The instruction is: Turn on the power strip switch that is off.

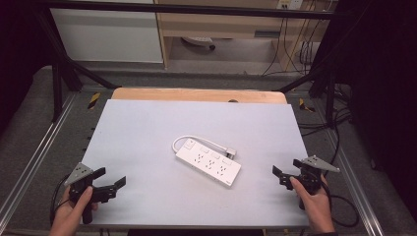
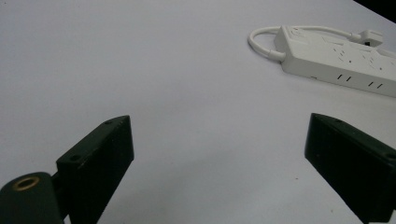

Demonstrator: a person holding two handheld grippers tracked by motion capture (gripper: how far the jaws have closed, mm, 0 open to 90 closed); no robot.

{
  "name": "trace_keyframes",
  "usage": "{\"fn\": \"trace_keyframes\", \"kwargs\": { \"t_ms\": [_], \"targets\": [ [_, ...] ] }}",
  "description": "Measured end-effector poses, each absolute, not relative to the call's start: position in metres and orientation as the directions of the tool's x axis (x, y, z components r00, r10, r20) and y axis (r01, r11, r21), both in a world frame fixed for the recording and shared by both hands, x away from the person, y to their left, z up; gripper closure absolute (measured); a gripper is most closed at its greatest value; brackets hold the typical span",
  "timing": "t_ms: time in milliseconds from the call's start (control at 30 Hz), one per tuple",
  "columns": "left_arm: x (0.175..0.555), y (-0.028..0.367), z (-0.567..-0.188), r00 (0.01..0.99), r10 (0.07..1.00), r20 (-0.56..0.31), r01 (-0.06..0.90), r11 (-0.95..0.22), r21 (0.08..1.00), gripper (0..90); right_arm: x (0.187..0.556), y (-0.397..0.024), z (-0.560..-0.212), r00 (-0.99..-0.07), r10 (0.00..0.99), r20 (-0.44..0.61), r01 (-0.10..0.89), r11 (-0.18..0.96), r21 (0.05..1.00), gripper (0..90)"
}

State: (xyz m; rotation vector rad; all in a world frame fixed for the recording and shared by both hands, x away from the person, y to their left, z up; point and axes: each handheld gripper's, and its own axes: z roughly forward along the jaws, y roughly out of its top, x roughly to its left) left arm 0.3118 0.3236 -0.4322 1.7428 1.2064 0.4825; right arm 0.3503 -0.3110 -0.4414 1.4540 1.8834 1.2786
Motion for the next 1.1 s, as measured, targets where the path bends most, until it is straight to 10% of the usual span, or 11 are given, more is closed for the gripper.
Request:
{"fn": "trace_keyframes", "kwargs": {
  "t_ms": [1100],
  "targets": [
    [0.313,0.321,-0.434,0.459,0.873,-0.167,0.519,-0.11,0.848,8.0,0.343,-0.303,-0.425,-0.41,0.898,0.16,0.422,0.032,0.906,2.6]
  ]
}}
